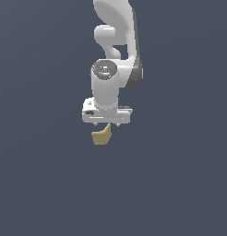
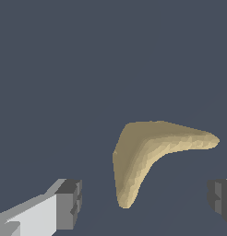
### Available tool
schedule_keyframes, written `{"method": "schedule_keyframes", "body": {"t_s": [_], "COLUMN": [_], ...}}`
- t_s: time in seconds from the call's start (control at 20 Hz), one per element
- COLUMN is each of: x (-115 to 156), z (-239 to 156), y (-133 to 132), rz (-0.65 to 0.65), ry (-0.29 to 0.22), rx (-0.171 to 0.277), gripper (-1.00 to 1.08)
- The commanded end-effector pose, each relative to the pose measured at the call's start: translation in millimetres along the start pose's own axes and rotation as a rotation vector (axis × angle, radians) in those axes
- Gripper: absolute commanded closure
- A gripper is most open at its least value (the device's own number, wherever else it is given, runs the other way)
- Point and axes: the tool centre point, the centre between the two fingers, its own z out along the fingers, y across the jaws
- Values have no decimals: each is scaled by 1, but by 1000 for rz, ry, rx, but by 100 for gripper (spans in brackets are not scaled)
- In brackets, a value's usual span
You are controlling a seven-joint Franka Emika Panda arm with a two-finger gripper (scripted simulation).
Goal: Pick up the object and move it to a goal position.
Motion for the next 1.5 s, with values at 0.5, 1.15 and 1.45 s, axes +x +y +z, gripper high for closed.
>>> {"method": "schedule_keyframes", "body": {"t_s": [0.5,1.15,1.45], "x": [2,3,4], "z": [-17,-14,-11], "y": [11,11,12], "rz": [-19,99,236], "ry": [5,10,15], "rx": [-24,-15,-5], "gripper": [-92,-92,-92]}}
